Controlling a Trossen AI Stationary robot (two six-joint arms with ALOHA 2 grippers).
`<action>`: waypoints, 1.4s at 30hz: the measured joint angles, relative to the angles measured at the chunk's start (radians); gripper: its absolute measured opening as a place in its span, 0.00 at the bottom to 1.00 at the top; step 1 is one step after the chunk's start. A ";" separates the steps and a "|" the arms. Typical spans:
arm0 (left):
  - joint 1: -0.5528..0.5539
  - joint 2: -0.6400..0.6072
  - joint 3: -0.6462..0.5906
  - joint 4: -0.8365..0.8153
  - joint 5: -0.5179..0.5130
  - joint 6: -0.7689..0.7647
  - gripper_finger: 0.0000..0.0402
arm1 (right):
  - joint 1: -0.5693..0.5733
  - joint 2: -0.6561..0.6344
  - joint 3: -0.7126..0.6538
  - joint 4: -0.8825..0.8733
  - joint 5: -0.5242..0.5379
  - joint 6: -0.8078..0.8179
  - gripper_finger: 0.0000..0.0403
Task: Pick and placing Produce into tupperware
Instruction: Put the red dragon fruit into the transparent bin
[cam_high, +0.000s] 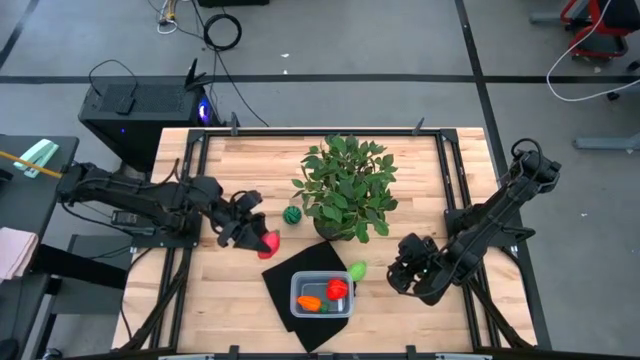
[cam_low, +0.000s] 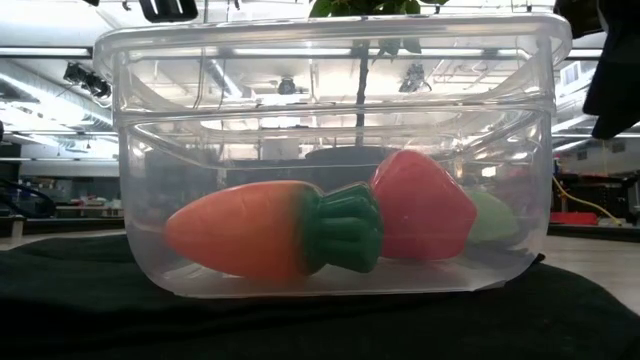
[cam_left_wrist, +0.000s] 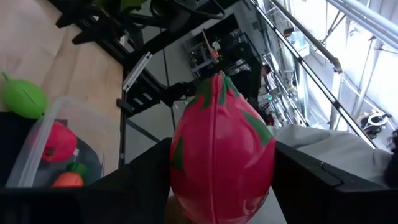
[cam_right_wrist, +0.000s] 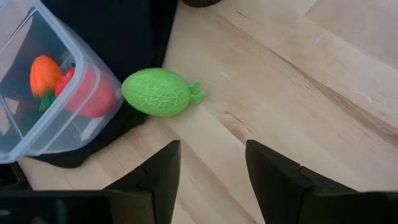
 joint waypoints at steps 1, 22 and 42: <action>-0.005 0.000 0.000 0.000 -0.002 0.000 0.61 | -0.003 0.000 0.000 0.000 0.000 -0.002 0.46; -0.122 0.148 0.000 0.261 0.004 0.025 0.60 | -0.009 0.000 0.001 0.034 -0.008 -0.005 0.46; -0.149 0.465 -0.001 0.284 -0.013 0.072 0.60 | -0.008 0.000 0.001 0.043 -0.027 -0.017 0.46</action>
